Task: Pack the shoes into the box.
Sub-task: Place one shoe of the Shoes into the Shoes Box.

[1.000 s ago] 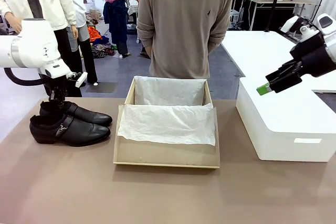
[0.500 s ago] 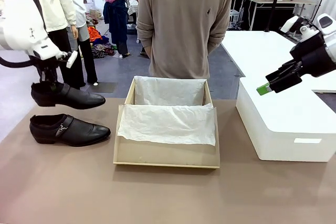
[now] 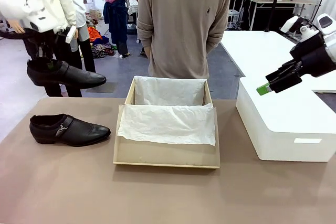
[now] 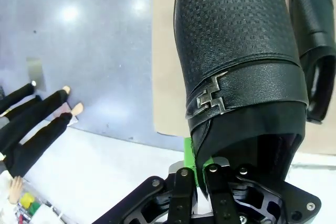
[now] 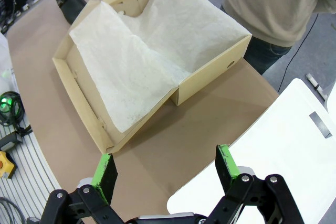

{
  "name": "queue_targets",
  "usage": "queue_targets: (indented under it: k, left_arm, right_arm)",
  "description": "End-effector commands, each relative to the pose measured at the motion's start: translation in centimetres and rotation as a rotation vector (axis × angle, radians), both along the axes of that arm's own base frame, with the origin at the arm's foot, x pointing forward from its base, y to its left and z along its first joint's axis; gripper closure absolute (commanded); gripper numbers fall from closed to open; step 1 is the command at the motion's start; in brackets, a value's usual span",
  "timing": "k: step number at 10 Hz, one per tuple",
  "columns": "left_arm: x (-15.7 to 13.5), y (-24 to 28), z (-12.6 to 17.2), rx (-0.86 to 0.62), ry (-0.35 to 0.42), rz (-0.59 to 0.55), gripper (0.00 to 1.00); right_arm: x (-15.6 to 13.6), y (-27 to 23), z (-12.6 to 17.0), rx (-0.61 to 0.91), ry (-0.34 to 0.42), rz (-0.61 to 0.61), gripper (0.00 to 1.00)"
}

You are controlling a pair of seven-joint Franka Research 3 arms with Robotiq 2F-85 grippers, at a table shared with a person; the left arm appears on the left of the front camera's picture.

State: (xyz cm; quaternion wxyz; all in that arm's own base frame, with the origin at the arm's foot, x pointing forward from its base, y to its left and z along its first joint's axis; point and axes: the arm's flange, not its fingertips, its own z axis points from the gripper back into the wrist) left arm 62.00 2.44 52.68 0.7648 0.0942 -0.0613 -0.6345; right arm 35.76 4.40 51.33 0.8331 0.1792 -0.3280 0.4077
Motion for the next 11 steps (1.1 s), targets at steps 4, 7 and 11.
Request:
queue_targets:
  k: [4, 7, 11]
  left_arm:
    - [-2.7, -6.6, 3.5, -0.018, -0.005, 0.024, 1.00]
    - [-2.3, -7.6, 3.7, -0.027, -0.001, 0.008, 1.00]
    - [-2.3, -7.6, 3.7, -0.027, -0.001, 0.008, 1.00]
  right_arm:
    - [0.3, -0.2, -0.1, 0.013, -0.017, 0.024, 0.00]
    - [0.3, -0.2, -0.1, 0.013, -0.017, 0.024, 0.00]
    - [0.3, -0.2, -0.1, 0.013, -0.017, 0.024, 0.00]
